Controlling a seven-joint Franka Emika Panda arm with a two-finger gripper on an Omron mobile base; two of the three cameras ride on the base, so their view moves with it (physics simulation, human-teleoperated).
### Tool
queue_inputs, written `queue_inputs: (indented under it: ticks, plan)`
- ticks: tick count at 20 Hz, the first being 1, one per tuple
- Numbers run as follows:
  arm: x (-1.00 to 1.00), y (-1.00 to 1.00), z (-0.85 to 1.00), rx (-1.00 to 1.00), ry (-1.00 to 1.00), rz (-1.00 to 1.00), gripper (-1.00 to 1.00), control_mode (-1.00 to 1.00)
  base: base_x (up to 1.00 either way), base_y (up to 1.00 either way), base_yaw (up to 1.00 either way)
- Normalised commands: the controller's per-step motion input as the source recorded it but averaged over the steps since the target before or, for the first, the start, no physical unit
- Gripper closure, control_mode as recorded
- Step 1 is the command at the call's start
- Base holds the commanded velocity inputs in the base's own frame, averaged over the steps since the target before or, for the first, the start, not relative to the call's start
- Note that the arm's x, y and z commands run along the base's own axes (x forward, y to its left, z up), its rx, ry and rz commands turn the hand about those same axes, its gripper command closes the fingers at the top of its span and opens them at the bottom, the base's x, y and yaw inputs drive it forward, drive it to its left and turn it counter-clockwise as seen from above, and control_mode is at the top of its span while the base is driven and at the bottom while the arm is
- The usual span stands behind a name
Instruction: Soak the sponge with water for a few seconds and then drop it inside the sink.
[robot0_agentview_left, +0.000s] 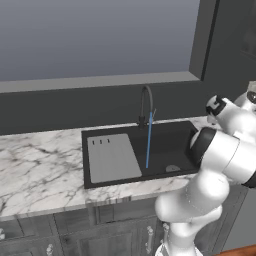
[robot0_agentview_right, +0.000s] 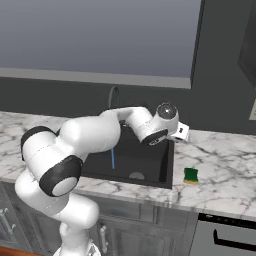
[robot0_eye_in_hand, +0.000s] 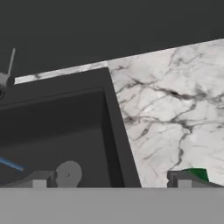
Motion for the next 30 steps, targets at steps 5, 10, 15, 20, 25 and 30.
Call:
queue_inputs:
  ticks: [5, 10, 15, 20, 25, 30]
  plan:
    - [-0.27, 0.0, 0.21, -0.08, 0.22, 0.0, -1.0, -1.0, 0.0, 0.0, 0.0]
    - [-0.21, 0.0, 0.1, -0.01, 0.15, 0.01, -1.0, -1.0, 0.0, 0.0, 0.0]
    - [-0.02, -0.09, 0.0, 0.03, 0.1, 0.0, -1.0, -1.0, 0.0, 0.0, 0.0]
    - [0.0, -0.18, 0.0, 0.06, 0.23, 0.0, -1.0, -1.0, 0.0, 0.0, 0.0]
    - [0.0, -0.2, -0.05, 0.06, 0.21, 0.0, -1.0, -1.0, 0.0, 0.0, 0.0]
    - [0.0, -0.3, -0.11, 0.04, 0.07, 0.0, -1.0, -1.0, 0.0, 0.0, 0.0]
